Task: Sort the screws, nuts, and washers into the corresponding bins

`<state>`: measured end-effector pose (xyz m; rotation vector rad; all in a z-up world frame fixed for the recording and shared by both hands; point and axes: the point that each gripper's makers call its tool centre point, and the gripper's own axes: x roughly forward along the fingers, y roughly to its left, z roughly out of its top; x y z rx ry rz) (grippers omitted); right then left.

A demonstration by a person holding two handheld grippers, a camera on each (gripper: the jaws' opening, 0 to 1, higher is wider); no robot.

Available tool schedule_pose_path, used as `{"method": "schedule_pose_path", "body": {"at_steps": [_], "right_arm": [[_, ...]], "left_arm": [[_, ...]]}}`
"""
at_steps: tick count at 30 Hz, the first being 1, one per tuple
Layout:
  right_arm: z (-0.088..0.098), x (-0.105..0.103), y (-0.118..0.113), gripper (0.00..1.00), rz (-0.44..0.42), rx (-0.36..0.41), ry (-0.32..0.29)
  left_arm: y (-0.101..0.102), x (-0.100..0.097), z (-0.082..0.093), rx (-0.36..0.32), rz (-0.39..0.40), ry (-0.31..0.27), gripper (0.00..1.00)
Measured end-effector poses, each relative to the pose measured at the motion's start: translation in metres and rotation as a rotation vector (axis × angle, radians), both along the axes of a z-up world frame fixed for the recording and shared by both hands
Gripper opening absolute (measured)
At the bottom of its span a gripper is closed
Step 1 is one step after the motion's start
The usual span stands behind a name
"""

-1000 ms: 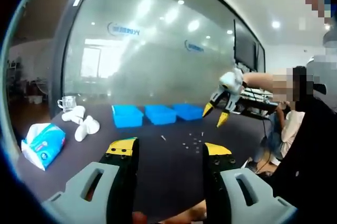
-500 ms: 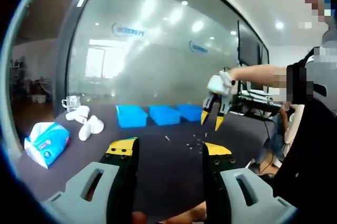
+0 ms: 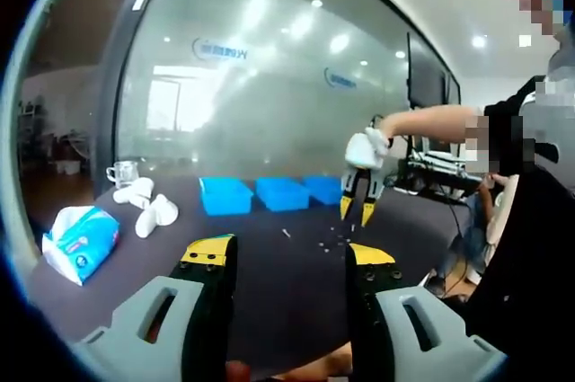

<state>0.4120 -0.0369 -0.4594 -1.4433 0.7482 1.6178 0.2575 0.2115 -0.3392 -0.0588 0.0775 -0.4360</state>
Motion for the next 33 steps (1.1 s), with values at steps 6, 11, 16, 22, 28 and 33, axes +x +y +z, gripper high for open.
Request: {"method": "schedule_pose_path", "body": {"at_steps": [6, 11, 16, 22, 28, 33], "right_arm": [[-0.011, 0.001, -0.011, 0.17, 0.014, -0.057, -0.016], [-0.004, 0.001, -0.006, 0.15, -0.008, -0.031, -0.012], [-0.006, -0.002, 0.000, 0.13, -0.016, -0.017, 0.004], [-0.014, -0.003, -0.001, 0.09, -0.014, -0.038, 0.005], [-0.016, -0.010, -0.006, 0.00, -0.107, -0.061, 0.043], [-0.014, -0.009, -0.007, 0.00, -0.148, -0.043, 0.041]], "left_arm": [[0.000, 0.000, 0.001, -0.007, 0.000, -0.003, 0.46], [-0.001, 0.001, 0.000, -0.012, -0.005, -0.003, 0.46], [-0.002, 0.001, -0.001, -0.013, -0.007, -0.002, 0.46], [0.000, -0.001, -0.002, -0.013, -0.001, -0.002, 0.46], [0.000, -0.001, 0.000, -0.015, 0.001, -0.007, 0.46], [-0.002, -0.002, -0.001, -0.016, -0.005, -0.006, 0.46]]}}
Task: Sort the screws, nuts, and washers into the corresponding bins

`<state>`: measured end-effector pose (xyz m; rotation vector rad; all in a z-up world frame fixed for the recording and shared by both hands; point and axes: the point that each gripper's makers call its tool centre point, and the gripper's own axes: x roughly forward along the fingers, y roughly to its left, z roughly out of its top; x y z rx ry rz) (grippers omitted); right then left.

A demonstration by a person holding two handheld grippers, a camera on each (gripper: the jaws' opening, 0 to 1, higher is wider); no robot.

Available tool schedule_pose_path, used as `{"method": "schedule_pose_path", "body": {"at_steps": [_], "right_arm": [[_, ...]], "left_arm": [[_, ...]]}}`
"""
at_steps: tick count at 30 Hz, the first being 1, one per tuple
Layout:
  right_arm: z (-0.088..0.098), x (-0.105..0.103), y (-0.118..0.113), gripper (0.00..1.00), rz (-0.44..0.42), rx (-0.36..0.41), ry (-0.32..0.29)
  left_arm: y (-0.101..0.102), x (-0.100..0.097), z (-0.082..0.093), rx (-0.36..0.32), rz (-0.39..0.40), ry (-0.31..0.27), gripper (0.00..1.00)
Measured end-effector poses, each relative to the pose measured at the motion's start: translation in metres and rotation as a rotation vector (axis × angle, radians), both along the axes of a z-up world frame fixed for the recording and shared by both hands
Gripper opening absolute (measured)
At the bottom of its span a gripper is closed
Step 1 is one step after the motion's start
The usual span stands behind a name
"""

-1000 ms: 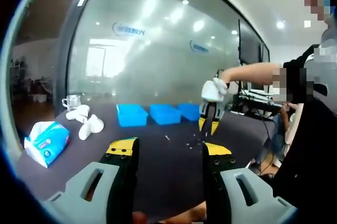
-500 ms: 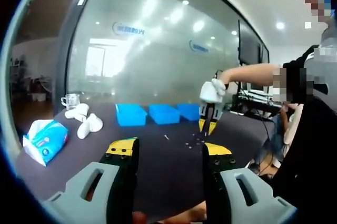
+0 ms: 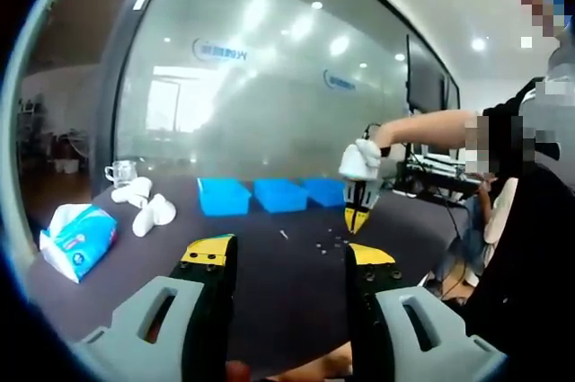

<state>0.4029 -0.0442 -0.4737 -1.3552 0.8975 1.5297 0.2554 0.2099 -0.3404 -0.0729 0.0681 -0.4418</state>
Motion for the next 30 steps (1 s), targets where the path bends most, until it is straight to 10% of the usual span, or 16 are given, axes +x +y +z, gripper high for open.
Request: {"method": "schedule_pose_path", "body": {"at_steps": [16, 26, 30], "right_arm": [[0.053, -0.019, -0.011, 0.00, -0.311, 0.458, 0.056], [0.097, 0.002, -0.061, 0.00, -0.679, 0.821, -0.160], [0.116, 0.010, -0.088, 0.00, -0.824, 0.972, -0.369]], "left_arm": [[-0.013, 0.007, 0.005, 0.000, -0.047, -0.012, 0.46], [-0.024, 0.014, 0.009, -0.002, -0.087, -0.023, 0.46], [-0.026, 0.016, 0.010, -0.004, -0.095, -0.024, 0.46]]}}
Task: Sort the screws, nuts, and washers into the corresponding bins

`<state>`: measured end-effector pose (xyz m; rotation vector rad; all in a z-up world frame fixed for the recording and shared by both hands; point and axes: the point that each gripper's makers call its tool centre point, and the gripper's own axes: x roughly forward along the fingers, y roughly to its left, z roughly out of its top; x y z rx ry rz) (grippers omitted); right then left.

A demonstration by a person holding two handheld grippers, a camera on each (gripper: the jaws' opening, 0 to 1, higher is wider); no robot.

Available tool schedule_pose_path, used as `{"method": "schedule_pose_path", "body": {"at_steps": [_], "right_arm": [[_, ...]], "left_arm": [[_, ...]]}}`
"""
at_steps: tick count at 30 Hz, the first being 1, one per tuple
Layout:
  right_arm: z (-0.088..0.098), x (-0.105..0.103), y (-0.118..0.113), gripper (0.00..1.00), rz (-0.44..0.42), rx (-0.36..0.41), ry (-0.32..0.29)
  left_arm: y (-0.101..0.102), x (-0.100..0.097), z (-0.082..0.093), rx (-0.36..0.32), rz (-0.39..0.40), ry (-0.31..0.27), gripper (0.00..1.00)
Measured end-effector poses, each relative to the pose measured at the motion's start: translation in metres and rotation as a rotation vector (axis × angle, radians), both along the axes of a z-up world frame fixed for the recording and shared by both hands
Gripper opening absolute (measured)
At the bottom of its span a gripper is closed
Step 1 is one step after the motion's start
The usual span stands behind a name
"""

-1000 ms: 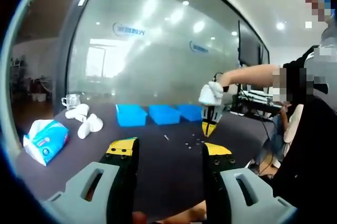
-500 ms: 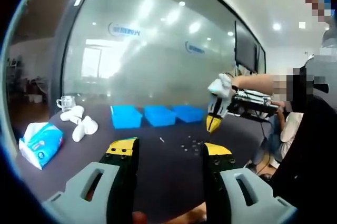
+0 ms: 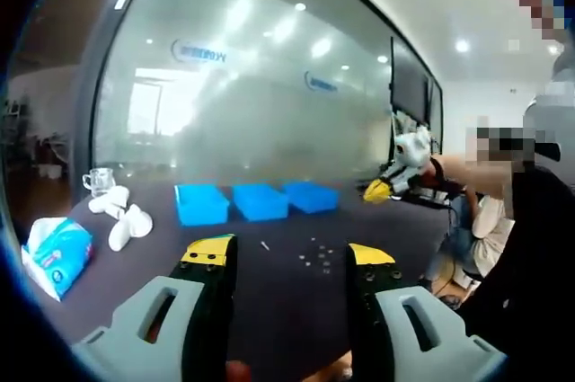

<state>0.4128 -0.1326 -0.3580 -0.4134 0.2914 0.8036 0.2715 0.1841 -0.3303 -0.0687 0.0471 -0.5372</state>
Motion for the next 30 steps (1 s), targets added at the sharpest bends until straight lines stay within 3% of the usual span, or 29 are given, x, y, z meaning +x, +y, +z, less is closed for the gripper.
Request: {"method": "schedule_pose_path", "body": {"at_steps": [1, 3, 4, 6, 15, 19, 30], "right_arm": [[0.008, 0.005, -0.011, 0.00, -0.085, 0.009, -0.083], [0.019, 0.001, -0.022, 0.00, -0.171, 0.047, -0.166], [0.025, -0.002, -0.026, 0.00, -0.208, 0.101, -0.191], [0.030, -0.011, -0.031, 0.00, -0.257, 0.183, -0.196], [0.047, -0.035, -0.052, 0.00, -0.418, 0.369, -0.299], [0.051, -0.039, -0.057, 0.00, -0.449, 0.431, -0.309], [0.074, -0.012, -0.051, 0.00, -0.464, 0.454, -0.347]], "left_arm": [[-0.001, 0.000, 0.000, 0.000, -0.002, 0.000, 0.46], [-0.002, 0.001, 0.000, 0.004, -0.006, 0.002, 0.46], [-0.003, 0.002, 0.000, 0.005, -0.009, 0.002, 0.46], [-0.005, 0.002, 0.001, 0.006, -0.014, 0.002, 0.46], [-0.013, 0.001, 0.003, 0.020, -0.031, 0.002, 0.46], [-0.013, 0.001, 0.003, 0.023, -0.029, 0.002, 0.46], [-0.012, 0.000, 0.004, 0.023, -0.018, 0.003, 0.46]]}}
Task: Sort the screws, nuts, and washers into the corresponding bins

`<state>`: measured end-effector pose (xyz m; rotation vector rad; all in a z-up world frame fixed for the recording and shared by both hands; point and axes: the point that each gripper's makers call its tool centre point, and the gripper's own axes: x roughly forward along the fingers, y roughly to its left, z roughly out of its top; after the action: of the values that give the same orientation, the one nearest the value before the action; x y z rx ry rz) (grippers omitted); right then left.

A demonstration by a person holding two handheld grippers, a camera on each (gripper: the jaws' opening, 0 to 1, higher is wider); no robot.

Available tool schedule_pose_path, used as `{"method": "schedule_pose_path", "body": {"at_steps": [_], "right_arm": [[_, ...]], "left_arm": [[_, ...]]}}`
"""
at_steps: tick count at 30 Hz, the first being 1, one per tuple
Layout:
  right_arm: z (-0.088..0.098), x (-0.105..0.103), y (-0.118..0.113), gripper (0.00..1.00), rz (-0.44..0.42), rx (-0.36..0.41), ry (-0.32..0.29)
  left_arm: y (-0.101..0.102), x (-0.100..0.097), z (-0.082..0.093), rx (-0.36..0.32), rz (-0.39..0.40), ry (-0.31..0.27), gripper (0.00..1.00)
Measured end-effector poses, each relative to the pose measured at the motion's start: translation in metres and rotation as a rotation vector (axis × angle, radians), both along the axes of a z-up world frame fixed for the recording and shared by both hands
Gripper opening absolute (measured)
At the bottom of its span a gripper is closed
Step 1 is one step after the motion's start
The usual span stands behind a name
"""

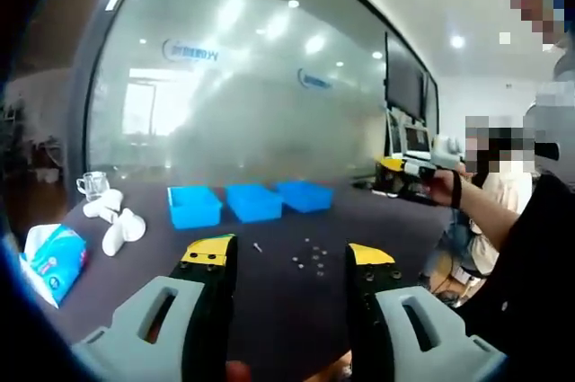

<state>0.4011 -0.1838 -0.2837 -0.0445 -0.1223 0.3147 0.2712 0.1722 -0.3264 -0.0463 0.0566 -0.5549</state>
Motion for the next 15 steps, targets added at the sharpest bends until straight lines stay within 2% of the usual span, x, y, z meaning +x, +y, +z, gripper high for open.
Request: {"method": "schedule_pose_path", "body": {"at_steps": [7, 15], "right_arm": [[0.017, 0.047, 0.011, 0.00, 0.002, -0.018, -0.008], [0.018, 0.104, 0.024, 0.00, -0.006, -0.048, 0.030]], "left_arm": [[0.003, -0.001, 0.001, -0.003, 0.006, -0.003, 0.46], [0.012, -0.003, 0.002, -0.004, 0.027, -0.007, 0.46]]}}
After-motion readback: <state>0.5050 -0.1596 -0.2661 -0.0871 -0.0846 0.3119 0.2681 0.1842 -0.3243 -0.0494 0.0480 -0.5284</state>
